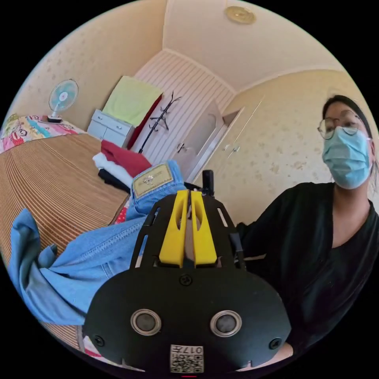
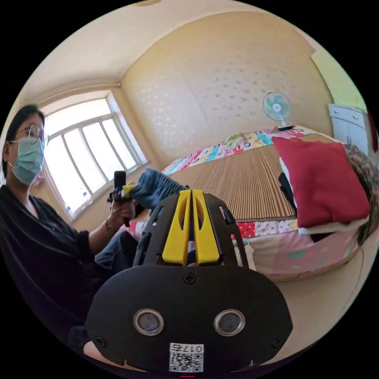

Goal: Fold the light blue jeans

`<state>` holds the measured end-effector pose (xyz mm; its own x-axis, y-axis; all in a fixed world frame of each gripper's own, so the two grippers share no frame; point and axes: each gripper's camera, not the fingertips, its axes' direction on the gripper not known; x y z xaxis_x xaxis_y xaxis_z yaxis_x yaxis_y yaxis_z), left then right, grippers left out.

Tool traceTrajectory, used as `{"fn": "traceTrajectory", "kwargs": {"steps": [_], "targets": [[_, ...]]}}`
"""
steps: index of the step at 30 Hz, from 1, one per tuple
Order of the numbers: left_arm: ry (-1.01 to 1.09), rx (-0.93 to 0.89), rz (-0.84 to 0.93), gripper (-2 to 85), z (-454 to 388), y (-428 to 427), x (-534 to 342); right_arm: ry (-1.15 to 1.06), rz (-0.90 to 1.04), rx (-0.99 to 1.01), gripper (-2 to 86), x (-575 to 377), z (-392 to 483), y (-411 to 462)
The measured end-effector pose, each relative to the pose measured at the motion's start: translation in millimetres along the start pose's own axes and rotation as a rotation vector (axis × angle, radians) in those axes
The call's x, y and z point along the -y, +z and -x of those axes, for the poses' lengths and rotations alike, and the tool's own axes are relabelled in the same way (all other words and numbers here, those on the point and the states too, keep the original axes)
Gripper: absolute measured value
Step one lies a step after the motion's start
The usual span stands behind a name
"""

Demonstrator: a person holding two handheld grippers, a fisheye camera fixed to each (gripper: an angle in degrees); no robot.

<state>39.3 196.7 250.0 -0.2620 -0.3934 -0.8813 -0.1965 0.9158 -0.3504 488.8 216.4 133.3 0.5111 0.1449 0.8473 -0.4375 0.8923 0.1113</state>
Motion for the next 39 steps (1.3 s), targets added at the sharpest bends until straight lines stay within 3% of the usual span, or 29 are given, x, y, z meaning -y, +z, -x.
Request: {"fn": "traceTrajectory", "kwargs": {"steps": [2,4,6,12,17,19,23,25,29,35,39], "targets": [[-0.077,0.024,0.015,-0.9,2,22,-16,0.113,-0.090,-0.075,1.1,-19,-20,-11],[-0.123,0.062,0.117,-0.9,8,57,-31,0.215,-0.031,-0.126,1.8,-38,-42,-14],[-0.205,0.118,0.231,-0.9,17,98,-51,0.249,0.044,-0.064,2.9,-49,-51,-10],[-0.164,0.036,0.335,-1.0,13,154,-65,0.281,0.297,0.077,9.2,-60,-70,-17],[-0.096,0.030,0.475,-1.0,-1,206,-74,0.320,0.247,0.224,9.8,-54,-103,-43],[-0.085,0.017,0.537,-0.9,-4,225,-80,0.460,0.275,0.256,13.9,-62,-133,-38],[-0.075,-0.170,0.574,-0.9,-7,241,-82,0.594,0.287,0.361,16.6,-89,-157,-24],[-0.072,-0.124,0.541,-0.8,-6,235,-72,0.614,0.352,0.317,17.4,-102,-158,-12],[0.021,0.218,0.477,0.3,7,213,-25,0.619,0.368,0.278,18.2,-117,-158,-3],[0.031,0.570,0.749,7.8,89,254,22,0.670,0.198,0.300,18.3,-124,-163,-16],[0.032,0.579,0.844,10.6,118,287,17,0.681,0.202,0.273,18.6,-122,-150,-27]]}}
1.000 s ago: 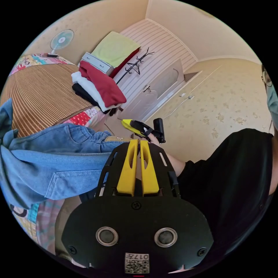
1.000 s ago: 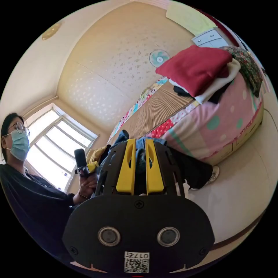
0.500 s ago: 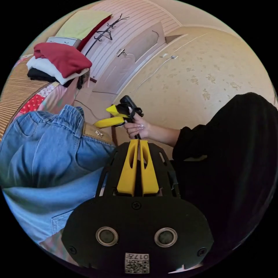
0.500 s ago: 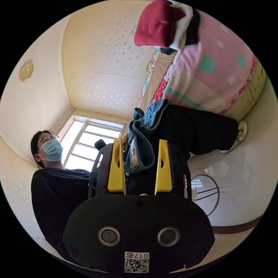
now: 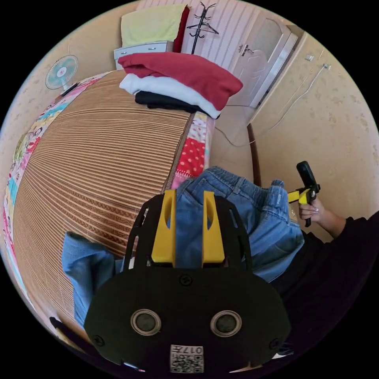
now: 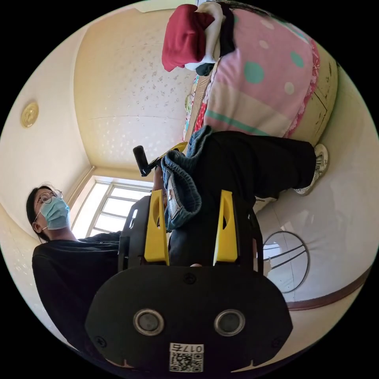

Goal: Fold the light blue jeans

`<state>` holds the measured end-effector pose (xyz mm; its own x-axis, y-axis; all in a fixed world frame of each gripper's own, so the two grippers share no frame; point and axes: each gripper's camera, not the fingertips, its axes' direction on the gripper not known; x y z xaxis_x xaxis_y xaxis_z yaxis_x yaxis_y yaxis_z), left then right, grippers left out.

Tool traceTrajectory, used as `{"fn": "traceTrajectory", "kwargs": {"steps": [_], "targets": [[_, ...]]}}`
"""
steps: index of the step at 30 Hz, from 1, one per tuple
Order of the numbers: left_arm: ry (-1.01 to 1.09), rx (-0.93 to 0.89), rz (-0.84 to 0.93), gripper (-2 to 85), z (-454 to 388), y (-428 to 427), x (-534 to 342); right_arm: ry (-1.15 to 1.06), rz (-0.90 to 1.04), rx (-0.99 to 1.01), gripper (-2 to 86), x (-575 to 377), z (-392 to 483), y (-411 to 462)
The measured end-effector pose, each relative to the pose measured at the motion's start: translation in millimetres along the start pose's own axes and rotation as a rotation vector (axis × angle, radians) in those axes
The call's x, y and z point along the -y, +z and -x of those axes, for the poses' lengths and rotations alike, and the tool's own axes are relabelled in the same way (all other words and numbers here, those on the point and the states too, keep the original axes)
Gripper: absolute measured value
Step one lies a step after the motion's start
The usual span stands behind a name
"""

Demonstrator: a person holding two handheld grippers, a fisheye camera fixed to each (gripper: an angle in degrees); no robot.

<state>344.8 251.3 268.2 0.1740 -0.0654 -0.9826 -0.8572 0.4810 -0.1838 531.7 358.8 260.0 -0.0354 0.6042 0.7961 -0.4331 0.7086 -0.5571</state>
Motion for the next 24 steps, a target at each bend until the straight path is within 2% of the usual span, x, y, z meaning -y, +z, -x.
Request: {"fn": "traceTrajectory", "kwargs": {"steps": [2,4,6,8,11,14,17,19,21,24], "targets": [[0.024,0.051,0.026,10.7,-12,11,1,0.023,0.015,-0.038,19.0,-2,6,1],[0.051,0.135,0.016,9.9,-28,12,-2,0.106,0.188,-0.088,19.0,-1,4,20],[0.094,0.227,0.017,8.8,-50,10,-8,0.150,0.270,-0.116,18.4,-8,3,37],[0.106,0.273,0.025,6.9,-64,4,-13,0.148,0.219,-0.108,15.8,-18,9,46],[0.024,0.238,-0.129,2.9,-69,-37,-37,0.089,0.127,0.032,5.3,-23,31,57],[-0.151,0.207,-0.346,1.5,-60,-111,-73,0.000,0.134,-0.031,4.1,-7,65,59],[-0.347,0.183,-0.606,0.9,-41,-213,-122,-0.248,0.149,-0.386,3.5,33,152,65],[-0.466,0.141,-0.779,0.6,-29,-282,-160,-0.426,0.111,-0.448,3.4,44,213,72],[-0.530,0.099,-0.999,0.2,-28,-376,-213,-0.627,0.029,-0.422,3.4,41,283,79],[-0.475,0.150,-1.201,0.2,-60,-486,-266,-0.963,-0.128,-0.422,3.3,8,399,95]]}}
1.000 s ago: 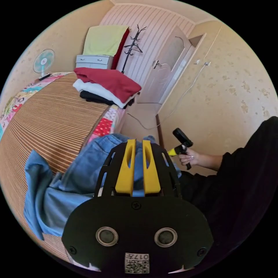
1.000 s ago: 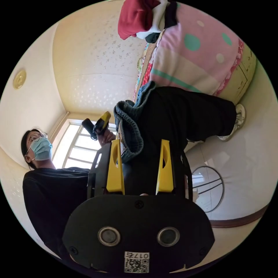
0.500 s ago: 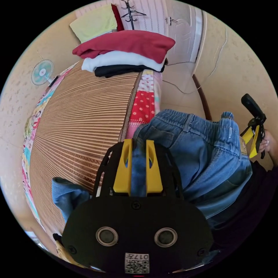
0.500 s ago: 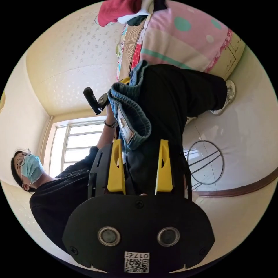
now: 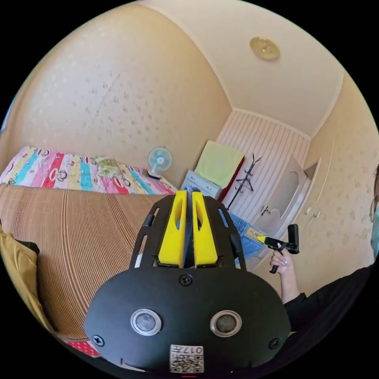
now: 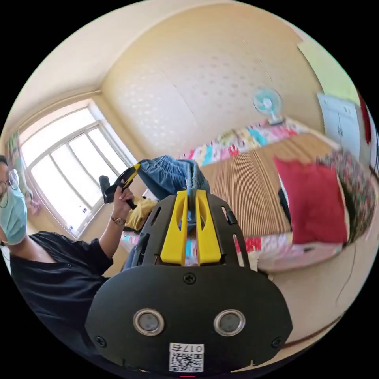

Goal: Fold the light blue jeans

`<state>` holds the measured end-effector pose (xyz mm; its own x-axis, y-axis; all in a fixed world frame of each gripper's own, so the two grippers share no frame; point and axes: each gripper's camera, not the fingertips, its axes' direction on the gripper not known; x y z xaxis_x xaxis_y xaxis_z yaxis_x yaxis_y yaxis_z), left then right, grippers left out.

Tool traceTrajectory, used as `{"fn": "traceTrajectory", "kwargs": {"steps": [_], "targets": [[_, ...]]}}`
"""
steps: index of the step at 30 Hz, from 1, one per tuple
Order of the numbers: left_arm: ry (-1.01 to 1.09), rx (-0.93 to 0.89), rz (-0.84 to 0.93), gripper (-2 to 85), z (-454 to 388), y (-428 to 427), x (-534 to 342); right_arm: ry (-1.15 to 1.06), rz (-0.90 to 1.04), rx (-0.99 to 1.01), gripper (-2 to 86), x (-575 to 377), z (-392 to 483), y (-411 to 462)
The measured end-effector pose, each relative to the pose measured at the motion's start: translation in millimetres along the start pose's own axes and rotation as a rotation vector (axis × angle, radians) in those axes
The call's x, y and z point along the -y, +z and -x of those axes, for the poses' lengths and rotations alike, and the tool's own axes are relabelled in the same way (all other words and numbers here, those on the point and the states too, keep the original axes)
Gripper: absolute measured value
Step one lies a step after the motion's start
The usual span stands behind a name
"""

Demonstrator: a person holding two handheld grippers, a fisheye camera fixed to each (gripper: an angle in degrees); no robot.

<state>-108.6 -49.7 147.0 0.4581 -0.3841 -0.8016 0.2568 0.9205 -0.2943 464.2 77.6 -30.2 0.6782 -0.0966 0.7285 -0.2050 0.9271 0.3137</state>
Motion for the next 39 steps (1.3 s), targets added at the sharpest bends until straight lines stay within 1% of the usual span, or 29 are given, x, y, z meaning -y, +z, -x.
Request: {"fn": "traceTrajectory", "kwargs": {"steps": [1,2,3,4,5,6,7,9,11,14,15,20,22,24,26,28,29,31,32,33,34,35,36,37,38,39], "targets": [[0.011,-0.018,-0.036,0.2,-6,-19,13,-0.099,-0.084,-0.063,3.3,22,41,-13],[0.033,-0.045,-0.111,0.2,-19,-58,36,-0.133,-0.126,-0.097,3.3,31,60,-20],[0.073,-0.073,-0.188,0.2,-36,-96,54,-0.192,-0.227,-0.155,3.3,43,97,-35],[0.101,-0.086,-0.228,0.2,-45,-115,61,-0.237,-0.348,-0.193,3.3,49,130,-52],[0.175,-0.102,-0.307,0.2,-67,-152,72,-0.257,-0.459,-0.187,3.2,52,157,-69],[0.245,-0.089,-0.370,0.3,-90,-185,80,-0.260,-0.510,-0.169,3.2,52,169,-78],[0.269,-0.074,-0.394,0.3,-101,-200,84,-0.264,-0.582,-0.120,3.2,54,188,-93],[0.350,-0.007,-0.473,0.3,-137,-247,93,-0.265,-0.635,-0.053,3.3,59,210,-111],[0.370,-0.001,-0.513,0.3,-153,-272,97,-0.238,-0.662,-0.014,3.3,62,227,-124],[0.364,-0.065,-0.575,0.2,-168,-302,98,-0.186,-0.780,0.061,3.2,49,246,-142],[0.377,-0.059,-0.614,0.3,-174,-311,92,-0.186,-0.823,0.072,3.2,38,255,-149],[0.388,-0.015,-0.727,0.6,-183,-334,52,-0.238,-0.941,0.005,3.2,-31,295,-159],[0.379,0.019,-0.760,0.7,-182,-336,31,-0.255,-1.002,-0.044,3.1,-78,306,-153],[0.326,0.165,-0.747,0.7,-179,-326,8,-0.279,-1.038,-0.055,3.1,-112,310,-143],[0.299,0.237,-0.711,0.6,-171,-311,1,-0.290,-1.020,-0.112,3.1,-131,314,-126],[0.277,0.258,-0.659,0.7,-154,-292,9,-0.292,-0.933,-0.182,3.2,-123,305,-90],[0.262,0.266,-0.603,0.8,-138,-274,27,-0.289,-0.910,-0.192,3.2,-115,300,-78],[0.266,0.296,-0.520,1.0,-106,-236,74,-0.282,-0.857,-0.246,3.3,-50,269,-15],[0.288,0.344,-0.465,1.3,-82,-203,120,-0.271,-0.841,-0.255,3.3,-23,260,3],[0.296,0.421,-0.372,1.6,-52,-162,179,-0.237,-0.766,-0.256,3.5,44,242,42],[0.282,0.461,-0.320,2.0,-33,-141,210,-0.214,-0.630,-0.265,3.8,120,225,85],[0.243,0.526,-0.217,2.8,4,-103,264,-0.146,-0.494,-0.269,4.1,181,206,126],[0.199,0.550,-0.133,3.3,39,-77,300,-0.110,-0.441,-0.262,4.3,202,197,144],[0.172,0.544,-0.099,3.5,56,-67,312,-0.106,-0.352,-0.249,4.9,225,188,176],[0.118,0.498,-0.038,4.0,86,-54,323,-0.126,-0.304,-0.242,4.8,230,187,191],[0.077,0.423,0.030,4.2,111,-45,320,-0.185,-0.215,-0.226,4.6,227,190,218]]}}
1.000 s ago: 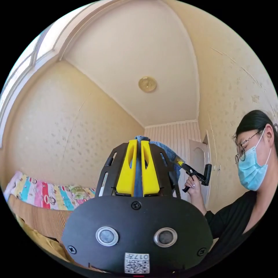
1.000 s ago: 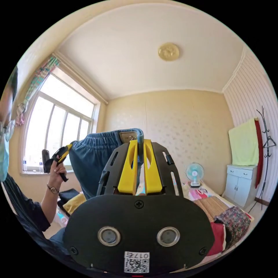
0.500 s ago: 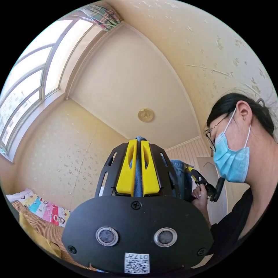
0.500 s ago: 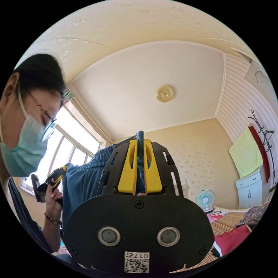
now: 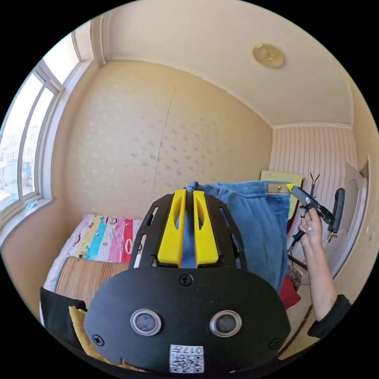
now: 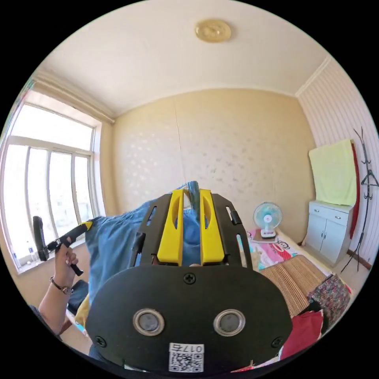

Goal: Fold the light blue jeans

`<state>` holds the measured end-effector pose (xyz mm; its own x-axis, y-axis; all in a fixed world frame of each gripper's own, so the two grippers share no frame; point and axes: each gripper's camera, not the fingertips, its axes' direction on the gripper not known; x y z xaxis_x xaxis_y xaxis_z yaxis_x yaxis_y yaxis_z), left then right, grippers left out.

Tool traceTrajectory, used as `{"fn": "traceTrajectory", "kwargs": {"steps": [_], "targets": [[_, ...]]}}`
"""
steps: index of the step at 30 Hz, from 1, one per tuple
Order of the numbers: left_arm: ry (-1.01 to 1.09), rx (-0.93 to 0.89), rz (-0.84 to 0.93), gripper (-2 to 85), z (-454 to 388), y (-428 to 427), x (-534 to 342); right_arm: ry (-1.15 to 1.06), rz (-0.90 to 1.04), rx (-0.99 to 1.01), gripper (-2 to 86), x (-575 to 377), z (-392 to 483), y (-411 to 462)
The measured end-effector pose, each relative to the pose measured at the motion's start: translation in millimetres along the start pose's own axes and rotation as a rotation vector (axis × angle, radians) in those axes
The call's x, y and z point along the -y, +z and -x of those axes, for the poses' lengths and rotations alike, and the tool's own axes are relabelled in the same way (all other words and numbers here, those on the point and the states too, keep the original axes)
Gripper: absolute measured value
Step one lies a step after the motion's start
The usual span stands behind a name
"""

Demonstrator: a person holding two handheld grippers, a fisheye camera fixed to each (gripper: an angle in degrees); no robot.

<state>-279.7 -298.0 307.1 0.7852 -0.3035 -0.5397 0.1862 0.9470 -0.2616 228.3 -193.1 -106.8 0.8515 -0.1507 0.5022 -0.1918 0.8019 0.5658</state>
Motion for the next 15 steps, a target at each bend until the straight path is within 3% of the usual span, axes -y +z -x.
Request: {"fn": "traceTrajectory", "kwargs": {"steps": [2,6,11,15], "targets": [[0.019,-0.097,0.101,4.5,19,24,-28,-0.131,0.075,0.012,4.3,-36,21,23],[0.041,-0.053,0.331,5.1,46,71,-164,-0.286,0.255,0.030,2.8,-191,43,61],[-0.097,-0.088,0.617,6.0,56,101,-333,-0.248,0.633,0.099,4.4,-376,38,103],[-0.288,-0.157,0.672,8.2,45,94,-424,0.028,0.792,0.258,8.8,-485,27,101]]}}
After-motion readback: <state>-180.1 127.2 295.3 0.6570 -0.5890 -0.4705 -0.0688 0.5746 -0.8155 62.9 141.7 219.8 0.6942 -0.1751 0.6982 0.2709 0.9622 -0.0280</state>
